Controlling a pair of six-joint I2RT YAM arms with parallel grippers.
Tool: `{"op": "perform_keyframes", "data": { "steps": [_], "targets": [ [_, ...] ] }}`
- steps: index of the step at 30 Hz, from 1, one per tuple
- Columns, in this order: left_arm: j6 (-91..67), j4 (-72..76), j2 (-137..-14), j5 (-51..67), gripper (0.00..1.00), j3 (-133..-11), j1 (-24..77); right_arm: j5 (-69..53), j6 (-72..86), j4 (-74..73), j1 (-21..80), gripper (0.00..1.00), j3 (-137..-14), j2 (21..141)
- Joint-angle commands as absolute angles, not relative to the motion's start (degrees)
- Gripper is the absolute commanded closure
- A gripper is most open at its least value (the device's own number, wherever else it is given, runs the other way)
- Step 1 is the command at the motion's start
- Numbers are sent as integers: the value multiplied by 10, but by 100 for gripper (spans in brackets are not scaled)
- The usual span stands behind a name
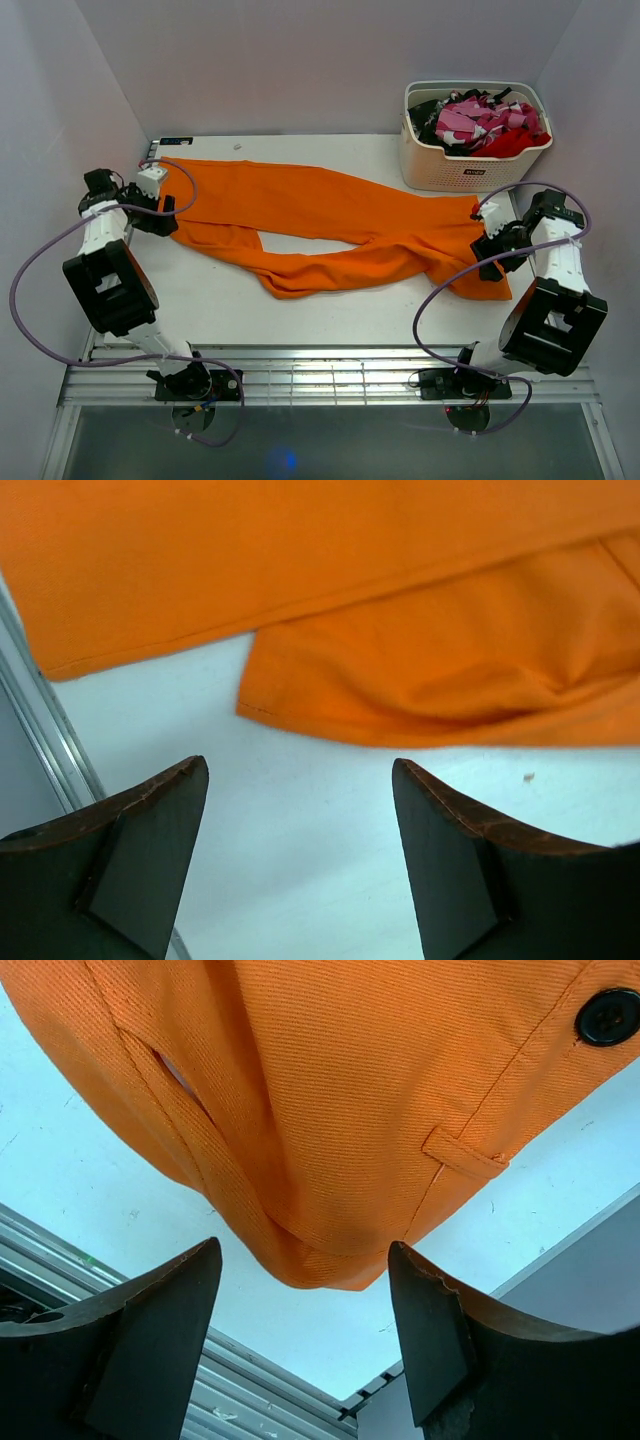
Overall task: Fold and stack the trousers
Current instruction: Flatten the trousers out
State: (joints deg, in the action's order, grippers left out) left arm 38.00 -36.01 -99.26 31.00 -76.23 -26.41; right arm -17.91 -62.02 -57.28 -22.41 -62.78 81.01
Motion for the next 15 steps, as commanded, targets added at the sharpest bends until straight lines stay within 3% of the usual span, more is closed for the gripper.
{"op": "perform_keyframes", "data": {
  "steps": [1, 8, 15],
  "targets": [
    [586, -397, -962, 379, 15, -730, -268, -184, -645, -596, -227, 27, -628, 811],
    [775, -442, -1008, 362, 18, -733, -255, -171, -641, -605, -237, 26, -634, 839],
    [830, -436, -1049, 315, 18, -716, -213, -184, -635, -644, -255, 24, -653, 873]
  ]
}}
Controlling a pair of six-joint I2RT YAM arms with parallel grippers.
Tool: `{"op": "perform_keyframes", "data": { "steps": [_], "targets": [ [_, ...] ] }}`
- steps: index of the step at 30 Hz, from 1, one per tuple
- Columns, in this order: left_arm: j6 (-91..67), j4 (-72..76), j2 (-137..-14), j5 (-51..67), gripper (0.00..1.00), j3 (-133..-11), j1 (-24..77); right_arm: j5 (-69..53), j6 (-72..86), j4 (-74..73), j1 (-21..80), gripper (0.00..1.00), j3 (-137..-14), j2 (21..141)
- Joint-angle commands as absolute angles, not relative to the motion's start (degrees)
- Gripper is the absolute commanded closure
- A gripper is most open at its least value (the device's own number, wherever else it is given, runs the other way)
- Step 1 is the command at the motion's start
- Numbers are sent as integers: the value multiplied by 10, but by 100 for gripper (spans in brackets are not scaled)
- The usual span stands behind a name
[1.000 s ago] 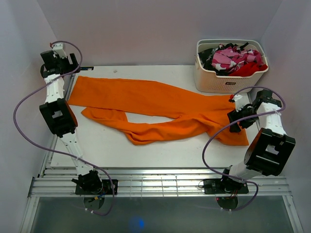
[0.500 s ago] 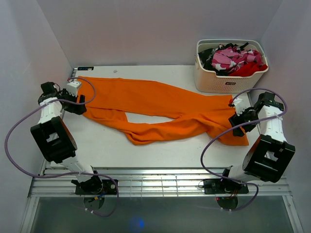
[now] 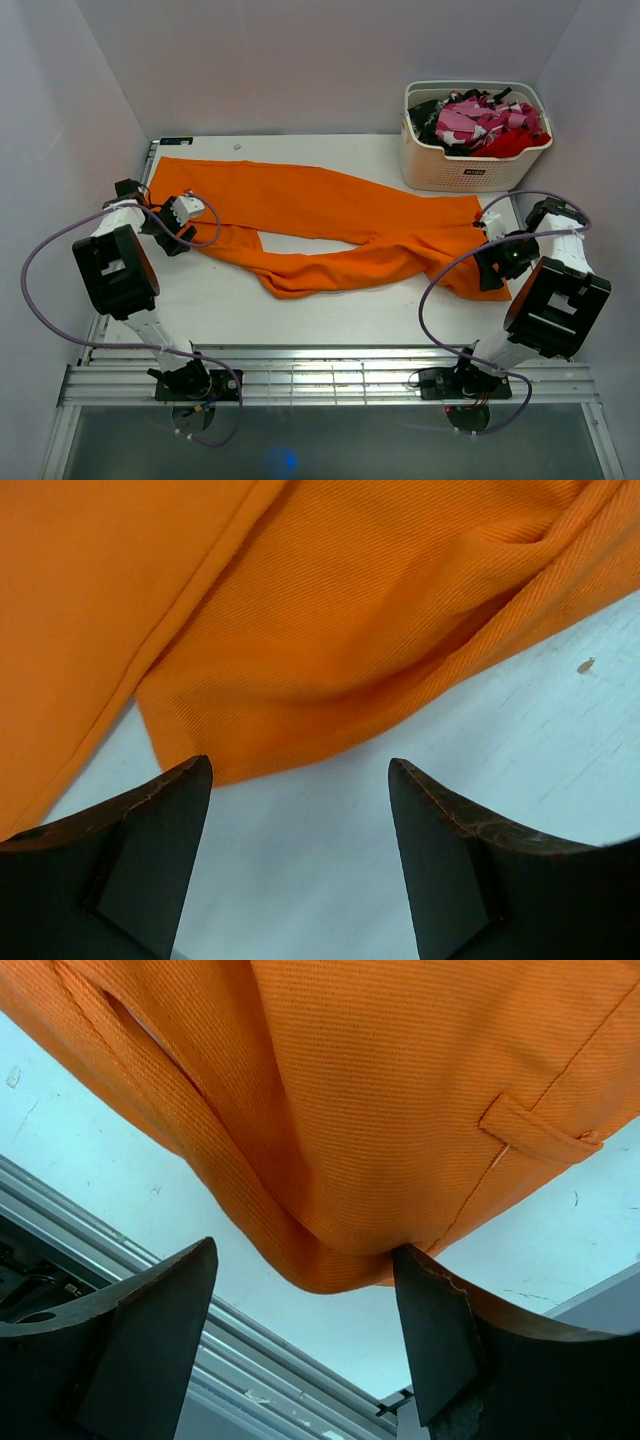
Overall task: Fold and stack the trousers
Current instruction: Flatten the trousers out
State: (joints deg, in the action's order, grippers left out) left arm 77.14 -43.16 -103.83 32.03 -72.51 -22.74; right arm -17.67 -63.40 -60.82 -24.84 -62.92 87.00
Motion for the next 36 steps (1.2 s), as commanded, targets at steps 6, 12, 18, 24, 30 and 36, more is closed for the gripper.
{"op": "perform_keyframes", "data": {
  "steps": [6, 12, 18, 24, 30, 36],
  "targets": [
    [825, -391, -1069, 279, 40, -682, -196, -195, -681, -671, -256, 23, -637, 846],
    [781, -424, -1020, 293, 84, -677, -196, -193, -731, -692, -256, 27, -608, 810],
    [711, -540, -919, 287, 100, -723, -202, -191, -773, -716, -256, 23, -606, 769],
    [636, -629, -899, 266, 100, -776, -206, -108, -730, -603, -256, 11, -548, 746],
    [508, -679, -920, 253, 100, -844, -214, -108, -730, -569, -304, 3, -547, 763],
    [396, -762, -961, 251, 100, -952, -217, -99, -768, -471, -302, 2, -443, 747]
  ]
}}
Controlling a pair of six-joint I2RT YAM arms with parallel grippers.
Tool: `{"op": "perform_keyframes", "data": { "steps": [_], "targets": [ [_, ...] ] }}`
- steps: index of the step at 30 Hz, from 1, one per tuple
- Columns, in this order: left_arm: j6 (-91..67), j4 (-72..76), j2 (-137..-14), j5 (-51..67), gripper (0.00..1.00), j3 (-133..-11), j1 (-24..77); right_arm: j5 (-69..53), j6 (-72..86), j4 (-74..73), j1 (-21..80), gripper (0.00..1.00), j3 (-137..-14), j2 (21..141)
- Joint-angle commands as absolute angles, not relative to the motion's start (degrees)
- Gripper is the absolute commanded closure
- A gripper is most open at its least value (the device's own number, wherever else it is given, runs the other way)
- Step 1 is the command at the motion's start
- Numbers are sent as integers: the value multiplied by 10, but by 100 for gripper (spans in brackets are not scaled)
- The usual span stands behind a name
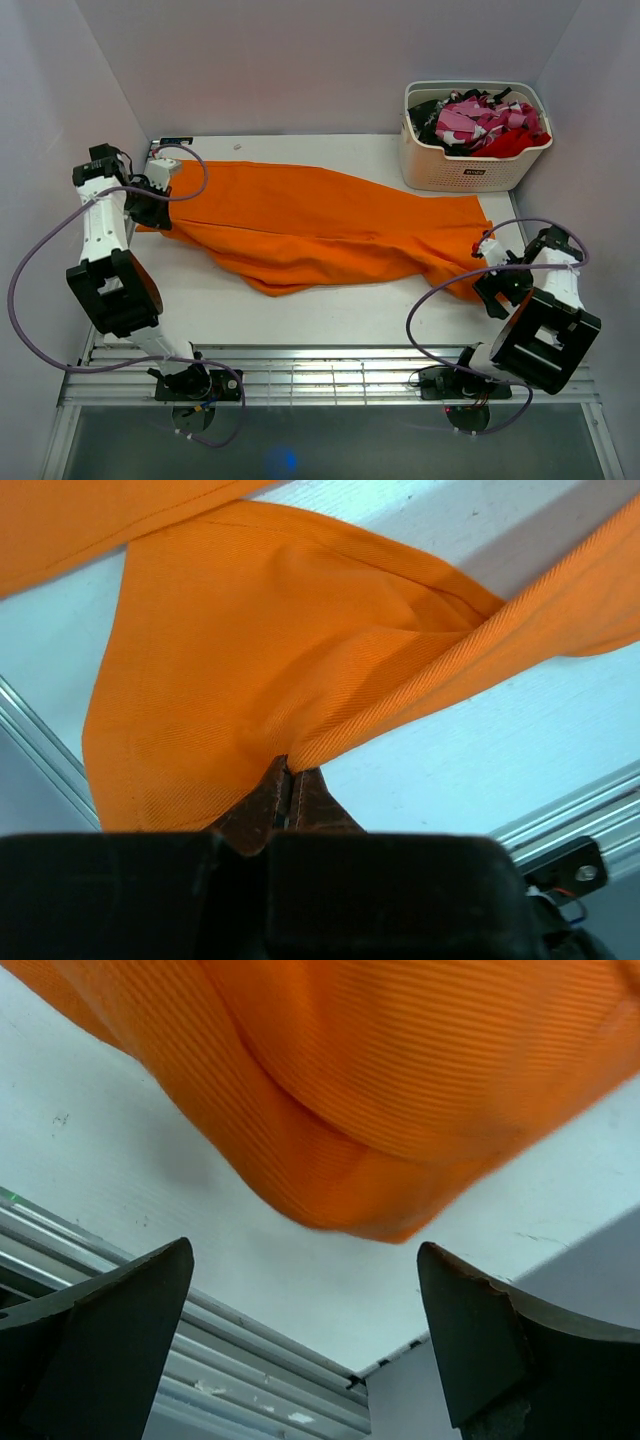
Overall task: Fold and stack the trousers
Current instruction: Flatten the trousers out
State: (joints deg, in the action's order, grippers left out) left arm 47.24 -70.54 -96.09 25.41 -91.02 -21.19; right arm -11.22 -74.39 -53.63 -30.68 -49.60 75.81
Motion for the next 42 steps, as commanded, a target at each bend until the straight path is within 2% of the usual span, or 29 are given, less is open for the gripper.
{"op": "perform_keyframes", "data": {
  "steps": [1, 2, 5, 6, 8, 9, 10, 15, 19, 22, 25, 31, 33, 35, 39, 42],
  "targets": [
    [376, -779, -968, 239, 100, -962, -218, -94, -772, -444, -301, 2, -426, 744],
    [366, -787, -979, 231, 100, -982, -221, -85, -779, -419, -301, 4, -411, 744],
    [331, -803, -993, 189, 100, -1012, -230, -70, -787, -339, -302, 25, -374, 744],
    [319, -803, -989, 180, 100, -1018, -234, -73, -786, -330, -302, 44, -374, 744],
    [315, -802, -978, 163, 100, -1015, -243, -83, -779, -340, -302, 63, -398, 748],
    [316, -803, -961, 157, 100, -1004, -244, -89, -773, -350, -303, 89, -410, 748],
    [319, -803, -950, 152, 100, -998, -246, -100, -770, -357, -308, 92, -422, 744],
    [358, -709, -835, 98, 100, -920, -278, -141, -800, -424, -337, 92, -488, 719],
    [434, -542, -682, 40, 100, -750, -284, -142, -840, -453, -365, 92, -508, 713],
    [451, -468, -662, 31, 100, -695, -283, -148, -844, -473, -369, 92, -539, 741],
    [425, -426, -713, 49, 100, -715, -283, -176, -818, -513, -369, 92, -612, 790],
    [352, -478, -888, 109, 100, -945, -283, -207, -795, -607, -369, 92, -747, 864],
    [357, -490, -904, 116, 100, -991, -283, -201, -808, -606, -370, 92, -738, 854],
    [364, -476, -888, 115, 100, -981, -289, -197, -827, -588, -373, 92, -705, 826],
    [405, -382, -765, 134, 100, -839, -320, -205, -871, -584, -399, 92, -651, 779],
    [478, -389, -665, 140, 100, -710, -333, -180, -961, -577, -438, 92, -587, 744]
  ]
}}
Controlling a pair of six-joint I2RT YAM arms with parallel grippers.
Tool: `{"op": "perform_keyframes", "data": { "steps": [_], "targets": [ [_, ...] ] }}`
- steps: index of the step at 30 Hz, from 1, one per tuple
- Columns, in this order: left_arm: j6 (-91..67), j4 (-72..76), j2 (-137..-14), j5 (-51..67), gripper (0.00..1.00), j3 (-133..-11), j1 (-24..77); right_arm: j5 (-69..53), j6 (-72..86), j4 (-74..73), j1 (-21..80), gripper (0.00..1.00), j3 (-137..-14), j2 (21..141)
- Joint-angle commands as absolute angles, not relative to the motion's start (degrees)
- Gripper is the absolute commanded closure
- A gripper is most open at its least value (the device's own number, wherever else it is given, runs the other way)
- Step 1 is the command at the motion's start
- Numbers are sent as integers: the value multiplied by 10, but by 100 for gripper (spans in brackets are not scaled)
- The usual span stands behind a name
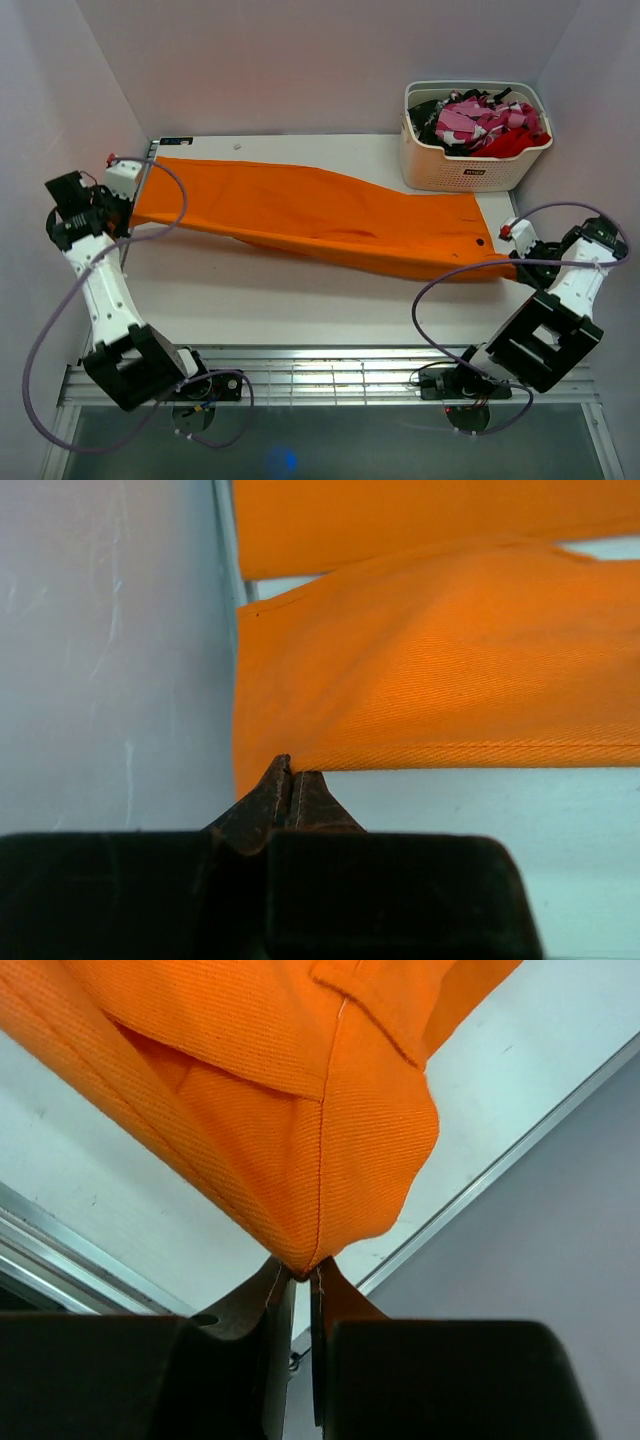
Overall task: Fold and stack the trousers
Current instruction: Flatten the trousers out
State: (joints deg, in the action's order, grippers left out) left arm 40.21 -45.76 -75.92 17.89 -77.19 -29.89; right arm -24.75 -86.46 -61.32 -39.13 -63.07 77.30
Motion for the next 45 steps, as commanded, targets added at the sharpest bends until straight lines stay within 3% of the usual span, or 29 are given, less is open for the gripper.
{"op": "perform_keyframes", "data": {
  "steps": [1, 3, 4, 5, 7, 8, 9, 10, 11, 12, 13, 15, 18, 20, 25, 33, 39, 45],
  "targets": [
    [516, -425, -644, 141, 100, -653, -334, -173, -980, -570, -456, 92, -571, 737],
    [560, -470, -602, 142, 100, -596, -341, -143, -1021, -561, -469, 92, -528, 735],
    [585, -523, -592, 141, 85, -567, -344, -130, -1032, -562, -475, 92, -518, 738],
    [631, -546, -577, 141, 72, -517, -350, -118, -1038, -563, -476, 86, -508, 740],
    [687, -631, -563, 155, 56, -485, -366, -105, -1060, -582, -489, 52, -504, 742],
    [725, -652, -555, 163, 44, -478, -383, -112, -1070, -592, -498, 35, -514, 744],
    [743, -677, -542, 177, 36, -485, -395, -133, -1077, -604, -506, 4, -530, 747],
    [756, -713, -539, 189, 29, -496, -403, -144, -1077, -637, -517, 0, -575, 761],
    [764, -730, -540, 211, 20, -528, -410, -156, -1074, -662, -520, 4, -604, 772],
    [766, -751, -552, 221, 18, -550, -410, -186, -1069, -691, -522, 4, -636, 784],
    [761, -781, -562, 233, 5, -573, -410, -200, -1057, -721, -523, 5, -669, 814],
    [729, -798, -589, 271, 2, -638, -410, -241, -1012, -751, -520, 6, -741, 834],
    [667, -784, -663, 308, 2, -680, -410, -248, -962, -749, -492, 2, -751, 853],
    [603, -749, -728, 313, 6, -693, -410, -257, -892, -737, -459, 3, -745, 864],
    [510, -630, -830, 284, 24, -664, -409, -262, -753, -646, -369, 28, -705, 878],
    [418, -538, -936, 280, 50, -661, -369, -184, -645, -501, -316, 49, -615, 895],
    [368, -484, -956, 296, 53, -739, -301, -128, -696, -478, -339, 61, -560, 882],
    [293, -423, -1046, 247, 49, -854, -187, -268, -597, -531, -323, 59, -712, 883]
  ]
}}
